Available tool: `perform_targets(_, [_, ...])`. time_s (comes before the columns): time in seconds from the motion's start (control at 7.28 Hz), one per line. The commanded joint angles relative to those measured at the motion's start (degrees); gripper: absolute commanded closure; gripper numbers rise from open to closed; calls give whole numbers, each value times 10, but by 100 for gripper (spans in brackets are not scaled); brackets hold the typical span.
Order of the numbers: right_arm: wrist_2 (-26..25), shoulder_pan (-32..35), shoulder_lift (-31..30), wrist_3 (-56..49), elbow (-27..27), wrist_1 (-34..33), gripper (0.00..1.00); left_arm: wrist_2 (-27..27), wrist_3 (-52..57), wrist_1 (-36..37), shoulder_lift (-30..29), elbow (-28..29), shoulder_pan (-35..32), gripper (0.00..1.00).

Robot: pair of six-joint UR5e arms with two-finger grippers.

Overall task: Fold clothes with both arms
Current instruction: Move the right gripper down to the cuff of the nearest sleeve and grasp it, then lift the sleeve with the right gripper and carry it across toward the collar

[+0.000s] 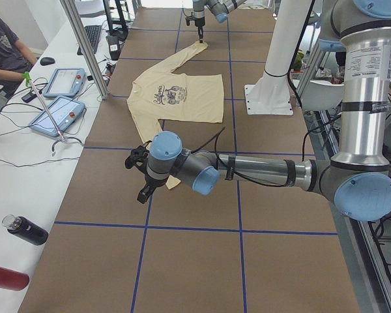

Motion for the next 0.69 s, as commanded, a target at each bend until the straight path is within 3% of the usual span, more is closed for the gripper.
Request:
perform_targets(0.0, [56,50,4,0,44,5,100,-1,-1,0,0,-1,0,0])
perform_targets(0.14, [85,70,9,3,57,6,100,-1,-1,0,-1,1,0,0])
perform_targets(0.41, [96,83,92,5,58,4,100,-1,-1,1,-1,2,0,0])
perform_targets(0.55, [126,95,157,8,54,0,100,0,-1,4,-2,2,0,0])
